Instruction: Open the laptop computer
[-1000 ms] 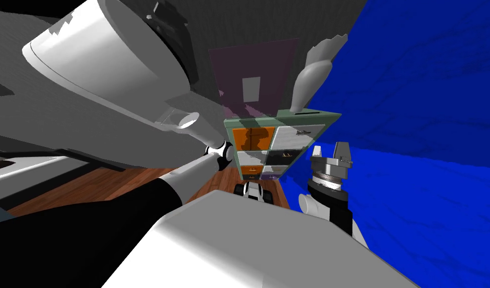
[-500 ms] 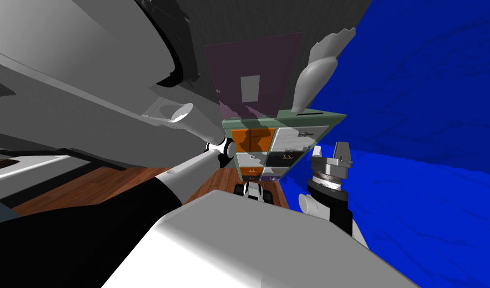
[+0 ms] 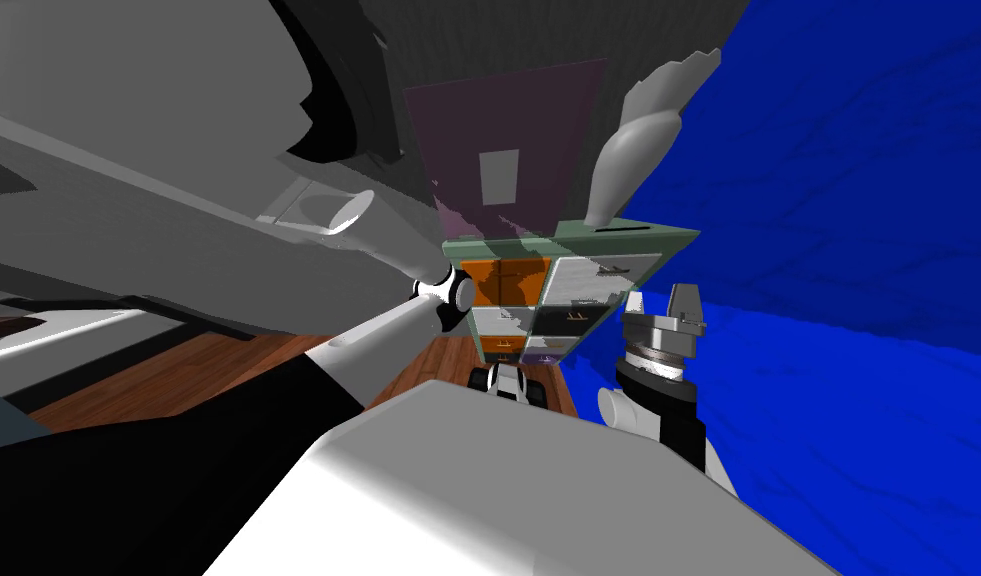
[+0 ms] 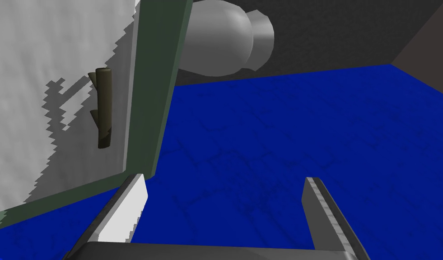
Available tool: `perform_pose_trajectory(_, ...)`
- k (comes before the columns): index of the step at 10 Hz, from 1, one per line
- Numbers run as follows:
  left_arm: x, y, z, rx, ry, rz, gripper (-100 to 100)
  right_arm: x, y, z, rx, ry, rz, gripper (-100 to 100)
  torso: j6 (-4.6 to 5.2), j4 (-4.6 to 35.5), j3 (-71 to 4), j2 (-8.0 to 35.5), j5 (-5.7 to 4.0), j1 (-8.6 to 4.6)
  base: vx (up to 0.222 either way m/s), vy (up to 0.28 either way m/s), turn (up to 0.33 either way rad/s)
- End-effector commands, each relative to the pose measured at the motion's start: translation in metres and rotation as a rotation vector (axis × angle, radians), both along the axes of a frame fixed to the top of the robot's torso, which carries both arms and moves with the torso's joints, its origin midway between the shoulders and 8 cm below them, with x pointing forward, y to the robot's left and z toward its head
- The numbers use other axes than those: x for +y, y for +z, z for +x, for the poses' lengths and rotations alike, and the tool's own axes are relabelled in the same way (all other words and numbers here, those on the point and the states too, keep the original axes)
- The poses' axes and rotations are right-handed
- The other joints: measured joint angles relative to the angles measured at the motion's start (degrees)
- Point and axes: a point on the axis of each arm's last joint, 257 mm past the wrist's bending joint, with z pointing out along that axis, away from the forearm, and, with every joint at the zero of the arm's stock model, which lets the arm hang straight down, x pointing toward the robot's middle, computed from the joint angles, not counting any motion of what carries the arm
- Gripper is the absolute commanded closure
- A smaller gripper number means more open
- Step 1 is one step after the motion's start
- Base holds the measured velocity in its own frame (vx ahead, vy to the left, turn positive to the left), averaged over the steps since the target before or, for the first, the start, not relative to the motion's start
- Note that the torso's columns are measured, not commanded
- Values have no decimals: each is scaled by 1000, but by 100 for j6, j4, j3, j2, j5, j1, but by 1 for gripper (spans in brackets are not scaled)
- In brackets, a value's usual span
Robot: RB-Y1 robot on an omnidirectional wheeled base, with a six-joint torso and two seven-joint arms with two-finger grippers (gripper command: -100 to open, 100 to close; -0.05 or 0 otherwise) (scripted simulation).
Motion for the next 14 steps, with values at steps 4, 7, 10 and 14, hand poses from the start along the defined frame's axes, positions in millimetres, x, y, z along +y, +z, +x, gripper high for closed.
perform_pose_trajectory(4,-14,-12,-3,93,-50,-11,-100,0,0,0,0,0,0,0,0,2,3,4,0,0,23,-8,12)
perform_pose_trajectory(7,-20,-22,-3,139,-70,-16,-100,0,0,0,0,0,0,0,0,2,3,4,0,0,14,-6,7)
perform_pose_trajectory(10,-19,-13,6,130,-62,-15,-100,0,0,0,0,0,0,0,0,0,-1,-1,1,3,24,8,-11)
perform_pose_trajectory(14,-19,-18,0,130,-65,-15,100,0,0,0,0,0,0,0,-3,-11,24,16,9,-5,8,5,5)
